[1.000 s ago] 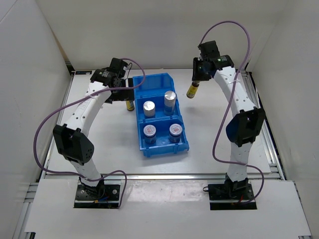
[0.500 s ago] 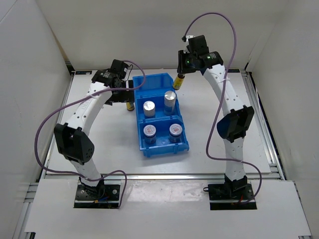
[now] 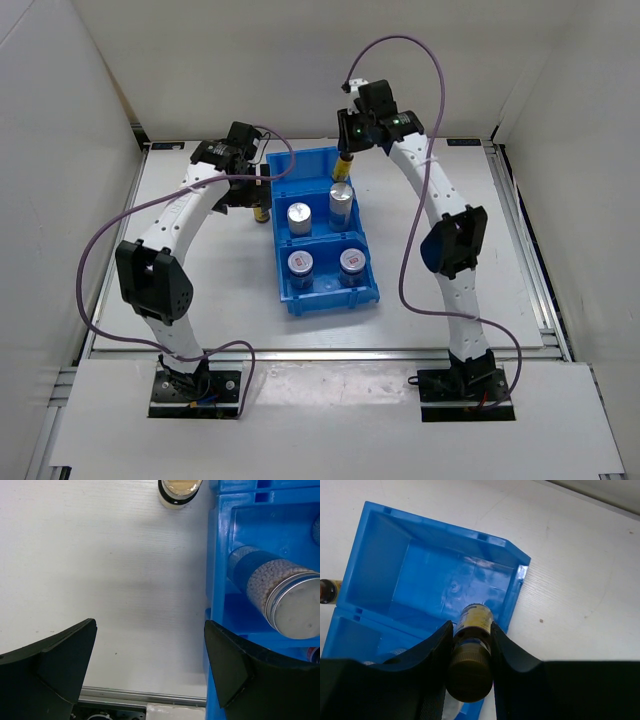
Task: Organize the condiment bottles
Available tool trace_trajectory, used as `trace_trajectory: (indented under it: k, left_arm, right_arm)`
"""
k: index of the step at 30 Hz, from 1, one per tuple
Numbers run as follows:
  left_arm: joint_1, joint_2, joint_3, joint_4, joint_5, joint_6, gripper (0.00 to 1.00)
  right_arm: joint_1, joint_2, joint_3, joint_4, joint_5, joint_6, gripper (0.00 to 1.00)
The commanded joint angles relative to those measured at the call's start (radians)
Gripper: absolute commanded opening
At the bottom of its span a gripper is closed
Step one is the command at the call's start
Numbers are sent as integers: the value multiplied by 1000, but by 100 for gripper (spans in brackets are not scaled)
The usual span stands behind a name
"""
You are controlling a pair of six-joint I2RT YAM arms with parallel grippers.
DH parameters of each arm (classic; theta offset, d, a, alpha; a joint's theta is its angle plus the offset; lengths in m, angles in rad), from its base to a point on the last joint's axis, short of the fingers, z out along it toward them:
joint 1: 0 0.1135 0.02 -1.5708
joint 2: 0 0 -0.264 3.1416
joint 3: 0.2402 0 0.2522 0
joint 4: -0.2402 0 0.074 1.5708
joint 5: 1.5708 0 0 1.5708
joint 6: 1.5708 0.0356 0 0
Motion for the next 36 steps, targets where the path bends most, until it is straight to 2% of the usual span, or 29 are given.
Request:
trace_trajectory:
  k: [1, 15, 25, 36]
  left_arm:
    - [6, 0, 26, 9, -6, 7, 100]
    - [6, 31, 56, 0, 32, 16, 100]
    - [6, 21, 66, 0, 75, 16, 100]
    - [6, 32, 84, -10, 93, 26, 100]
  right_arm:
    - [12, 8, 69, 111, -35, -25, 0]
    - [61, 156, 68, 145, -34, -79, 0]
    - [70, 196, 59, 154, -43, -70, 0]
    - [79, 206, 68, 154, -23, -79, 21]
